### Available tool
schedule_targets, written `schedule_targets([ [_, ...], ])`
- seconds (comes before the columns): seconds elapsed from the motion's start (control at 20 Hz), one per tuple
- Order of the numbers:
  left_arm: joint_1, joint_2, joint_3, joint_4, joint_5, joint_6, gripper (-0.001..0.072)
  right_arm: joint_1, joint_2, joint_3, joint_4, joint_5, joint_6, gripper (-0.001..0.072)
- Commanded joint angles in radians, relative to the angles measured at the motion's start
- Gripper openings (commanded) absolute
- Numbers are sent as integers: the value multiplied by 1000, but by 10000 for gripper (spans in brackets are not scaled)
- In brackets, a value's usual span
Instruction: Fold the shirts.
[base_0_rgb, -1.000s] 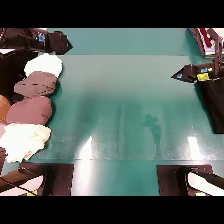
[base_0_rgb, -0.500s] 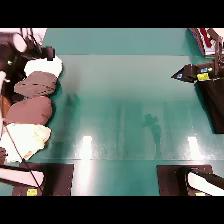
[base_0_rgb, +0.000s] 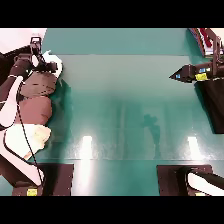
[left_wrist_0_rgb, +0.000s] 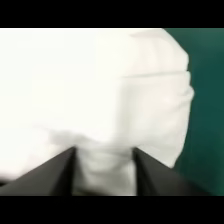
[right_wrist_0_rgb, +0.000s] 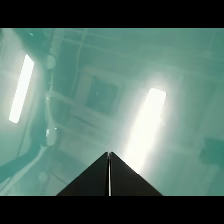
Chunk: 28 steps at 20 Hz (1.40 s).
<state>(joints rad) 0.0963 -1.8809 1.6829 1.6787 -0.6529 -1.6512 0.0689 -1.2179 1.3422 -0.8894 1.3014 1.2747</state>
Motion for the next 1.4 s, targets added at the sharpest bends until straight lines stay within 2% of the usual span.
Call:
schedule_targets([
  [0.0, 6, -21, 29, 4, 17, 2, 104, 13, -1, 1, -1, -32, 0, 16],
  [0.05, 6, -20, 66, 5, -27, 2, 20, 13, -1, 1, -1, -37, 0, 16],
  [0.25, -2, -10, 378, 2, -326, 7, 20, 13, -6, 41, 0, -35, 0, 15],
  [0.3, -5, 22, 439, 2, -365, 10, 20, 13, -6, 72, 0, -34, 0, 15],
  [0.4, -29, 163, 438, -2, -358, 19, 19, 4, -4, 161, -1, -34, 0, 16],
  [0.45, -52, 243, 431, -3, -377, 58, 19, -4, -5, 205, -1, -36, 0, 16],
  [0.6, -144, 445, 431, -3, -564, 130, 19, -40, -5, 327, -2, -33, 0, 16],
  [0.8, -347, 578, 430, -3, -740, 129, 18, -95, -5, 431, 0, -16, 0, 15],
  [1.0, -626, 568, 237, -12, -743, 18, 19, -108, -2, 458, -1, 65, 0, 15],
  [1.1, -752, 536, 89, -55, -660, -3, 21, -108, -2, 458, -1, 92, 0, 15],
  [1.2, -843, 494, -28, -169, -500, 3, 28, -108, -2, 458, 0, 99, 0, 15],
  [1.3, -882, 441, -53, -232, -396, 10, 530, -108, -2, 458, 0, 109, 0, 16],
  [1.35, -876, 432, -53, -215, -381, 9, 549, -108, -2, 458, 0, 119, 0, 15],
])
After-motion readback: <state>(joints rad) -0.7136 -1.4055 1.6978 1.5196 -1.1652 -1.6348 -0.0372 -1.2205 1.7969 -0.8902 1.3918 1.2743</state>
